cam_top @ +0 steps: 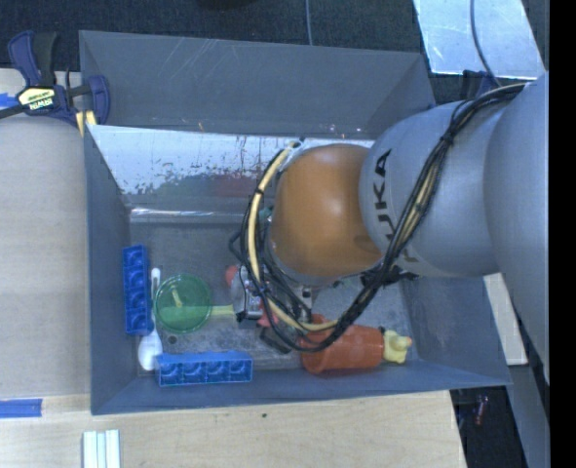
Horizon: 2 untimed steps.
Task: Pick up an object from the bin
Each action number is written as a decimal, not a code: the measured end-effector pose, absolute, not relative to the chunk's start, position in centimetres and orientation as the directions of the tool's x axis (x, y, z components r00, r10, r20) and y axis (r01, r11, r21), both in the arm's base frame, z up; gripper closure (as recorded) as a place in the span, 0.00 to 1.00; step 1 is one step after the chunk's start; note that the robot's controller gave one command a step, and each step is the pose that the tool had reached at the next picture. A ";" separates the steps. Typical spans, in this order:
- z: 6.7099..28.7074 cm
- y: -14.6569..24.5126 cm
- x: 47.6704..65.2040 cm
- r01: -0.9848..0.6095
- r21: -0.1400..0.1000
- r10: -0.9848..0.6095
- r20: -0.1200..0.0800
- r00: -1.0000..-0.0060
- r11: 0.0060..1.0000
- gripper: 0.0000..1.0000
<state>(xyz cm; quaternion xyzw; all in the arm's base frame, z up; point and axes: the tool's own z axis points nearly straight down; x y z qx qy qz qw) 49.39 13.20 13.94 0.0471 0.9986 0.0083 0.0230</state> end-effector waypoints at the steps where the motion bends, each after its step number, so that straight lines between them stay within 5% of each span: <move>1: 12.5 7.6 49.5 0.072 0.012 0.072 -0.039 -0.997 0.997 1.00; 2: 21.2 6.8 48.6 0.109 0.022 0.110 -0.048 -0.993 0.994 0.00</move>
Offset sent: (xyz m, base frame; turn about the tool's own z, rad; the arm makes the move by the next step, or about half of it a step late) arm -0.0089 -0.0639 0.0728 0.0154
